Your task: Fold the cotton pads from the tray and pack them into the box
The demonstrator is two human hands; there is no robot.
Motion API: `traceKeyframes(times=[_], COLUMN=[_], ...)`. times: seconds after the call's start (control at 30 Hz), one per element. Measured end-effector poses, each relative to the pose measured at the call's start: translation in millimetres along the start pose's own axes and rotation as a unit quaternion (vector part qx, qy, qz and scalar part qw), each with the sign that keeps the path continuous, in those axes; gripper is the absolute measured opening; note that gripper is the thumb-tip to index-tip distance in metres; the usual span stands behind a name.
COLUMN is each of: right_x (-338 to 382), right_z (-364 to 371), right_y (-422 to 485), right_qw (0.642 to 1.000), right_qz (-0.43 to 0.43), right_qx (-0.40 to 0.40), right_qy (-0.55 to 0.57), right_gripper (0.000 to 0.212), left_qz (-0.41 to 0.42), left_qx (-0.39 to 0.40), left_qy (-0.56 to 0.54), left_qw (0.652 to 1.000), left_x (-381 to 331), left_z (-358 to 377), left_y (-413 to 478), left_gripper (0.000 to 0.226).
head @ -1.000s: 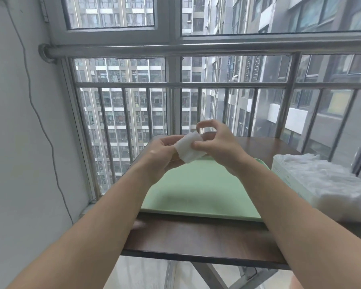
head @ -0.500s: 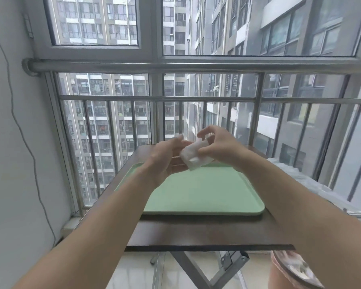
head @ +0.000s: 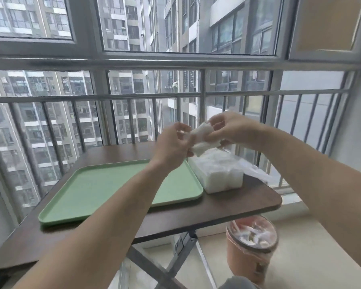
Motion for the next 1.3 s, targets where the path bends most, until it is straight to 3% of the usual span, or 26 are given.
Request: traceKeyframes(times=[0.07, 0.17, 0.23, 0.4, 0.5, 0.57, 0.7, 0.83, 0.9, 1.13, 1.3], right_x=[-16, -36, -48, -72, -82, -87, -95, -103, -105, -106, -106], right_z=[-18, -37, -47, -66, -73, -75, -75, -70, -68, -69, -71], right_y=[-6, -15, -21, -23, -21, -19, -17, -15, -14, -13, -14], right_qw=[1.0, 0.999, 0.998, 0.996, 0.996, 0.996, 0.997, 0.997, 0.997, 0.998, 0.997], right_qz=[0.018, 0.028, 0.038, 0.056, 0.06, 0.062, 0.064, 0.068, 0.068, 0.067, 0.061], right_qx=[-0.015, -0.03, -0.036, -0.044, -0.043, -0.042, -0.035, -0.022, -0.018, -0.008, 0.01], right_qy=[0.005, -0.013, -0.034, -0.048, -0.048, -0.039, -0.014, -0.006, -0.002, 0.018, 0.035], right_gripper=[0.023, 0.018, 0.015, 0.015, 0.016, 0.017, 0.02, 0.019, 0.02, 0.023, 0.017], left_qz=[0.016, 0.049, 0.064, 0.033, 0.016, 0.005, -0.016, -0.019, -0.02, -0.031, -0.087], left_qx=[0.004, 0.054, 0.124, 0.293, 0.373, 0.387, 0.402, 0.38, 0.382, 0.417, 0.423], left_qy=[0.038, 0.158, 0.254, 0.355, 0.428, 0.451, 0.436, 0.435, 0.444, 0.549, 0.565], left_qw=[0.999, 0.985, 0.957, 0.887, 0.823, 0.804, 0.805, 0.817, 0.81, 0.724, 0.703], left_x=[-5, -12, -14, 3, 22, 29, 47, 49, 49, 38, 47], left_z=[19, 45, 66, 112, 131, 133, 130, 127, 129, 150, 150], left_y=[2, 9, 15, 36, 46, 51, 64, 72, 76, 79, 84], left_gripper=[0.007, 0.024, 0.037, 0.059, 0.095, 0.107, 0.116, 0.1, 0.107, 0.125, 0.118])
Point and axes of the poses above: each hand's wrist, its own y-axis towards the middle knuckle, its own z-axis out of the palm, x = y × z, the point moved 6 cm from there along y, towards the middle knuckle
